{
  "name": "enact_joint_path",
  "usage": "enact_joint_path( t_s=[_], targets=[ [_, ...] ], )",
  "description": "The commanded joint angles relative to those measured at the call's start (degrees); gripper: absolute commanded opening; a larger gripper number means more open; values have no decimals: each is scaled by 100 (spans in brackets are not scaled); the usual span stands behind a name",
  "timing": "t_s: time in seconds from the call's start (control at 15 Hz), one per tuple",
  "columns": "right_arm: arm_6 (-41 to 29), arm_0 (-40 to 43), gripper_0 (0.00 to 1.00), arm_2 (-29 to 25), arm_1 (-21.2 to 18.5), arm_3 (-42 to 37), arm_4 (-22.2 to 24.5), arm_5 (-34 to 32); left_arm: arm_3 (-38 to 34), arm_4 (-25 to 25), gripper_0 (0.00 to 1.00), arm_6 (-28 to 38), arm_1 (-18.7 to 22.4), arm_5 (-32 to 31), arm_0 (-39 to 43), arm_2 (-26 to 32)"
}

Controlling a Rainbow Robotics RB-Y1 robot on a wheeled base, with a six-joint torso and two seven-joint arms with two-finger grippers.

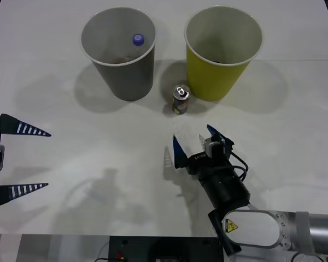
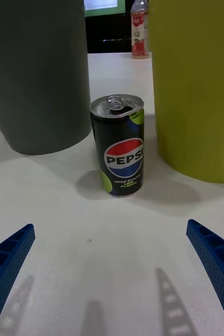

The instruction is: Put the can into the green bin and the plastic bottle into the gray bin

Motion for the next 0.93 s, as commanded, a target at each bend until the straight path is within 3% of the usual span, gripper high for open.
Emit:
enact_joint_path(
  t_s=[0.07,0.93],
  targets=[
    [-19,-117,100,-60,337,436,-66,4,0,0,100,0,0,0,0,0],
    [77,-592,100,-579,1198,1640,-330,-453,0,0,100,0,0,0,0,0]
  ],
)
